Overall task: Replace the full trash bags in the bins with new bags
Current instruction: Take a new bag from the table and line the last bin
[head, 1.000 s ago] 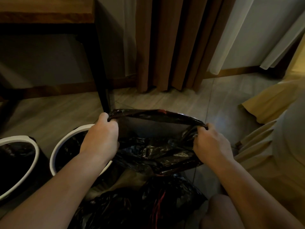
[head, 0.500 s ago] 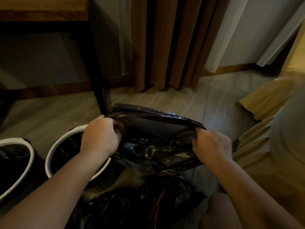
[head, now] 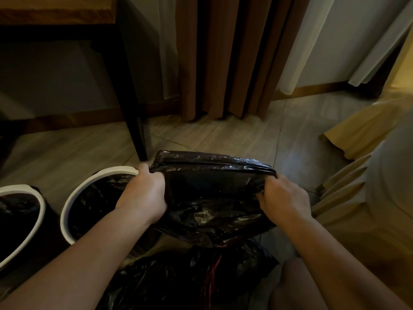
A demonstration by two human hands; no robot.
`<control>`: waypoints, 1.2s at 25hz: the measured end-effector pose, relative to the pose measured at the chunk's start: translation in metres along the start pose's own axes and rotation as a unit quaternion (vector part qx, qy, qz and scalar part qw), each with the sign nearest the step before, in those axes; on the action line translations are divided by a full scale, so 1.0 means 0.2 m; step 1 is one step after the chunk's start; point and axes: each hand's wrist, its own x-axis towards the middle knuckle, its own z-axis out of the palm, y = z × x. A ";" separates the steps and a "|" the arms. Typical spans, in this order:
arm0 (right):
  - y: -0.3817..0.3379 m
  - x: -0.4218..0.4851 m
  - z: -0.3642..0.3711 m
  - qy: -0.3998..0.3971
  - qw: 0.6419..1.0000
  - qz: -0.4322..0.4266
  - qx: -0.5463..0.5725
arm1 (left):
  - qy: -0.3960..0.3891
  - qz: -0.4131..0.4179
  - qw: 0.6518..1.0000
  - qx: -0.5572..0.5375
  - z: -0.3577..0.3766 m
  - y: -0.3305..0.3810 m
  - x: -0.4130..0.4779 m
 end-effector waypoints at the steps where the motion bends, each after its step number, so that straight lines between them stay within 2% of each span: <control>1: 0.01 -0.01 0.01 0.004 1.000 -0.005 0.000 | -0.017 -0.001 1.000 -0.011 0.01 -0.01 0.01; 3: 0.02 -0.02 0.01 0.001 1.000 -0.021 -0.008 | -0.036 0.013 0.999 -0.007 0.00 -0.01 0.00; 5: 0.03 -0.02 0.02 -0.003 0.999 -0.032 -0.027 | 0.003 0.029 0.999 0.022 -0.02 -0.01 -0.01; 7: 0.04 -0.02 0.03 -0.029 0.998 -0.028 -0.047 | 0.031 0.049 0.992 0.113 -0.03 0.00 -0.01; 9: 0.04 -0.01 0.04 -0.066 0.996 -0.011 -0.059 | 0.004 0.051 0.982 0.180 -0.01 0.00 -0.01; 17: 0.05 -0.01 0.07 -0.129 0.989 0.000 -0.070 | -0.032 0.023 0.997 0.072 0.00 0.00 0.03; 19: 0.05 -0.02 0.07 -0.101 0.992 0.008 -0.073 | -0.036 0.024 0.996 0.077 -0.02 0.02 0.02; 21: 0.06 -0.03 0.07 -0.040 0.995 0.007 -0.092 | -0.023 0.028 0.996 0.079 -0.01 0.02 0.00; 24: 0.07 -0.03 0.08 0.015 0.997 -0.024 -0.074 | -0.002 0.045 0.996 0.071 0.02 0.01 -0.04; 30: 0.06 -0.06 0.16 -0.034 0.997 -0.053 -0.033 | 0.032 0.075 0.995 0.054 0.08 0.01 -0.07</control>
